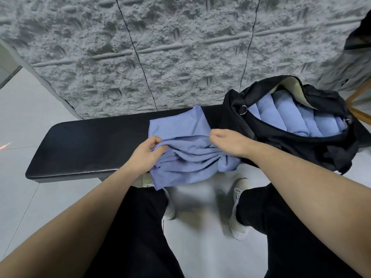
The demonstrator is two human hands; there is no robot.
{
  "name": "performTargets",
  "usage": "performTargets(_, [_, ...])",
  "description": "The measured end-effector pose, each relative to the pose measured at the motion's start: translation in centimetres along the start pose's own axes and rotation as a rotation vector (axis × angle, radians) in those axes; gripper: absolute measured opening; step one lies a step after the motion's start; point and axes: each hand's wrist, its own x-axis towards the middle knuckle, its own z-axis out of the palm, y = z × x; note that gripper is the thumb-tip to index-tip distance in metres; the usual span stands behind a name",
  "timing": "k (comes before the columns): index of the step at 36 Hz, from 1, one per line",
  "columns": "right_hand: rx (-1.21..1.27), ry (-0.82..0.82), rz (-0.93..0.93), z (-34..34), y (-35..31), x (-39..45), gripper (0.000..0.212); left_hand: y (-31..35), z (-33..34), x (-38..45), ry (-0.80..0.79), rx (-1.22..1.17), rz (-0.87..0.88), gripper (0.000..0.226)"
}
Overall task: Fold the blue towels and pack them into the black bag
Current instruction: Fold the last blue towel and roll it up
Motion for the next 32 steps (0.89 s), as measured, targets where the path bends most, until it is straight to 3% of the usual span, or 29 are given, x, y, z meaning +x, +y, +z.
performTargets(6, [-0.048,0.062,0.011,0.0,0.3,0.9,0.030,0.1,-0.4,0.5,-0.010,-0.117,-0.038,0.014])
performTargets(11, [-0.031,0.055,-0.002,-0.2,0.1,1.3,0.020,-0.7,-0.5,0.9,-0.063,-0.241,-0.134,0.019])
performTargets(21, [0.025,0.067,0.118,-0.6,-0.6,2.2,0.026,-1.0,-0.7,2.4,0.017,-0.306,-0.218,0.015])
performTargets(26, [0.027,0.055,0.131,-0.7,-0.6,2.6,0.026,-0.6,-0.6,3.2,0.022,-0.494,-0.296,0.014])
performTargets(29, [0.009,0.059,0.129,-0.7,-0.3,3.0,0.020,-0.6,-0.7,3.3,0.012,-0.584,-0.399,0.052])
performTargets(30, [0.015,0.067,0.131,-0.8,-0.2,3.1,0.019,-0.5,-0.7,3.3,0.014,-0.603,-0.410,0.050])
performTargets(32, [0.015,0.080,0.136,-0.8,0.0,3.3,0.019,-0.4,-0.6,3.4,0.020,-0.613,-0.401,0.026])
